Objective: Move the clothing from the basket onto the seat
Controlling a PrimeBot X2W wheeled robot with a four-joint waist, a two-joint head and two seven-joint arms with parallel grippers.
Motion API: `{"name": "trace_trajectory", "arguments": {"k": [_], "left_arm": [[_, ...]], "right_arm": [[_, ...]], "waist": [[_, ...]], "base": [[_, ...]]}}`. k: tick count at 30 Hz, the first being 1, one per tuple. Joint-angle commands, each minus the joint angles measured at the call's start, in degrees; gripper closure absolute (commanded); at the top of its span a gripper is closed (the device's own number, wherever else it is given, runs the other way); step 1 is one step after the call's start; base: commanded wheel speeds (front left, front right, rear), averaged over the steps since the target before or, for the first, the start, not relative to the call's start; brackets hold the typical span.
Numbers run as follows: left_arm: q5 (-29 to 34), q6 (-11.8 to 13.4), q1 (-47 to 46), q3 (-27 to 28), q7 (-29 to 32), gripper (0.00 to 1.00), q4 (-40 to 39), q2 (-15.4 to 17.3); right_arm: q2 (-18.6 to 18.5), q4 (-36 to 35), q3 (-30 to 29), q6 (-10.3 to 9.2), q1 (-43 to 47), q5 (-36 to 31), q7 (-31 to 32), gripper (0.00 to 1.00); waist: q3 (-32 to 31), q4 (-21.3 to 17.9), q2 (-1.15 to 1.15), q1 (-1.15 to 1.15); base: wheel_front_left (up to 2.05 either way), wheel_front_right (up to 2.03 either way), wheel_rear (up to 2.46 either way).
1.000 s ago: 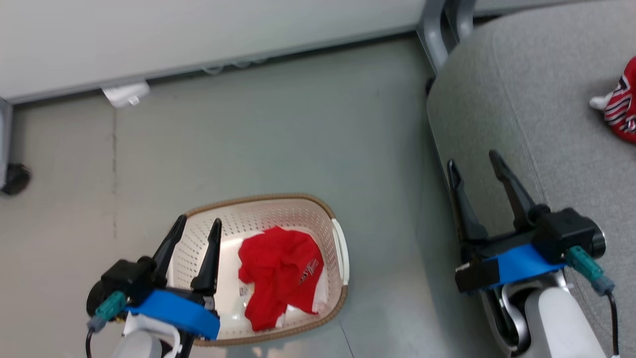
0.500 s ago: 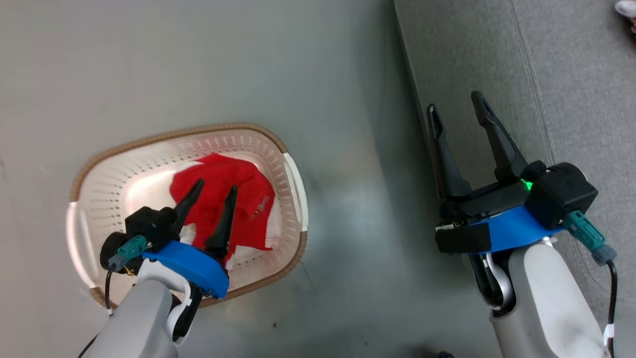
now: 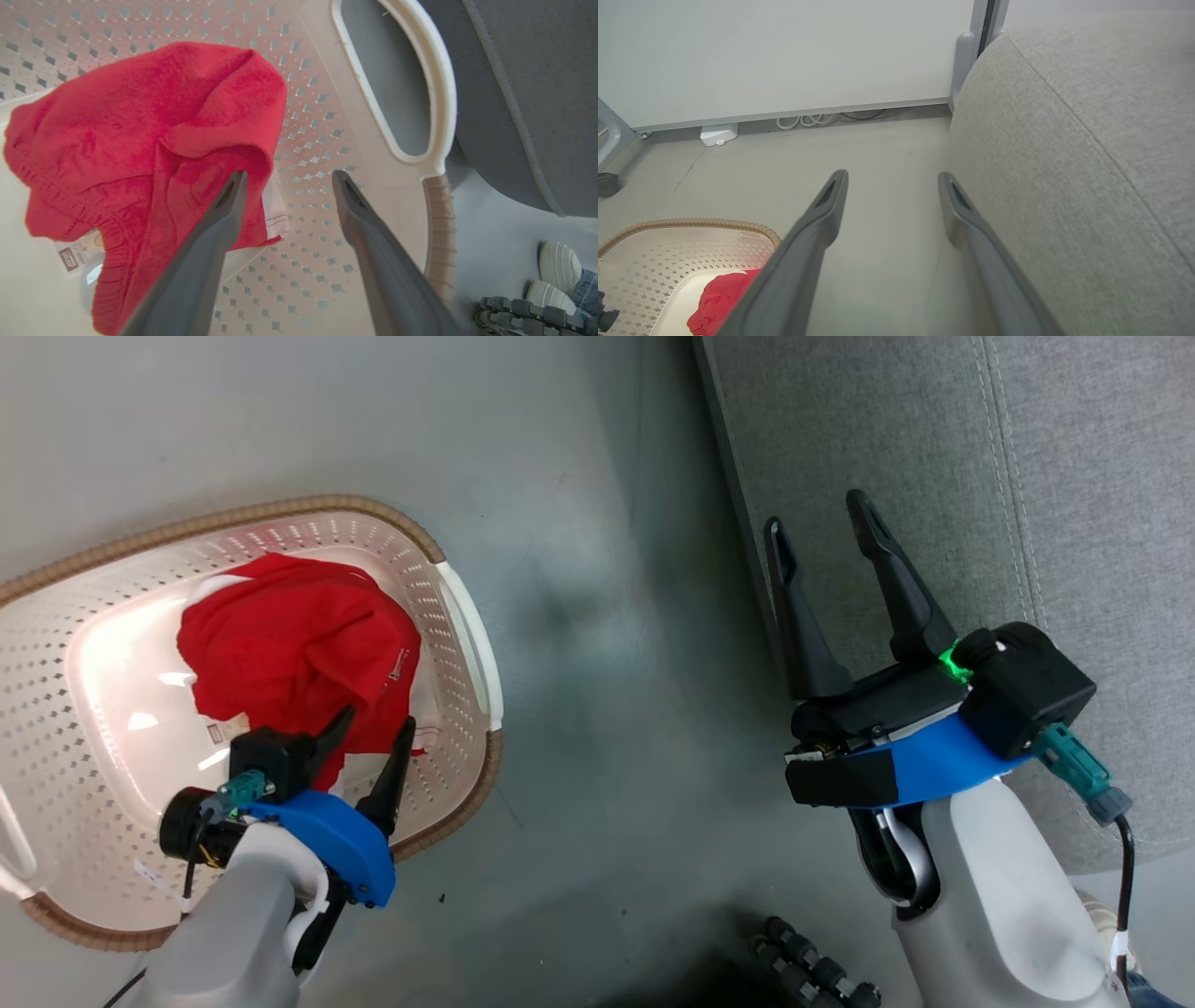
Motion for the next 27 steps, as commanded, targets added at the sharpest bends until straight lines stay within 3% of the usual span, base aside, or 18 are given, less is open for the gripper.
{"name": "trace_trajectory", "arguments": {"k": [1, 16, 17, 18, 19, 27], "left_arm": [[-0.4, -0.1, -1.1, -0.4, 0.0, 0.00, 0.6, 0.8], [-5.0, -0.1, -8.0, -1.9, -0.3, 0.00, 6.8, 2.5], [-5.0, -0.1, -8.4, -2.2, -0.3, 0.42, 6.9, 2.5], [-5.1, -0.1, -8.7, -2.5, -0.3, 0.75, 6.9, 2.5], [-5.4, -0.1, -8.9, -2.8, -0.3, 1.00, 6.9, 2.4], [-7.6, -0.1, -8.0, -4.9, -0.3, 1.00, 7.1, 2.9]], "right_arm": [[0.2, 0.1, 0.4, -0.06, -1.1, 0.6, -0.5, 0.00], [0.2, 1.4, 2.2, -0.06, -1.1, 2.6, -1.5, 0.00], [0.2, 1.5, 2.2, -0.06, -1.1, 2.7, -1.5, 0.00], [0.2, 1.6, 2.2, -0.06, -1.1, 2.8, -1.5, 0.00], [0.2, 1.7, 2.2, -0.06, -1.2, 2.8, -1.5, 0.00], [0.2, 1.4, 2.6, -0.06, -1.6, 2.8, -1.4, 0.00]], "waist": [[1.0, -0.7, 0.00, -0.01], [3.3, -3.9, 0.00, -0.01], [3.3, -4.0, 0.00, -0.01], [3.2, -4.0, 0.00, -0.01], [3.1, -4.0, 0.00, -0.01], [2.2, -3.7, 0.00, -0.01]], "base": [[0.00, 0.00, 0.00], [0.00, 0.00, 0.00], [0.00, 0.00, 0.00], [0.00, 0.00, 0.00], [0.00, 0.00, 0.00], [0.00, 0.00, 0.00]]}}
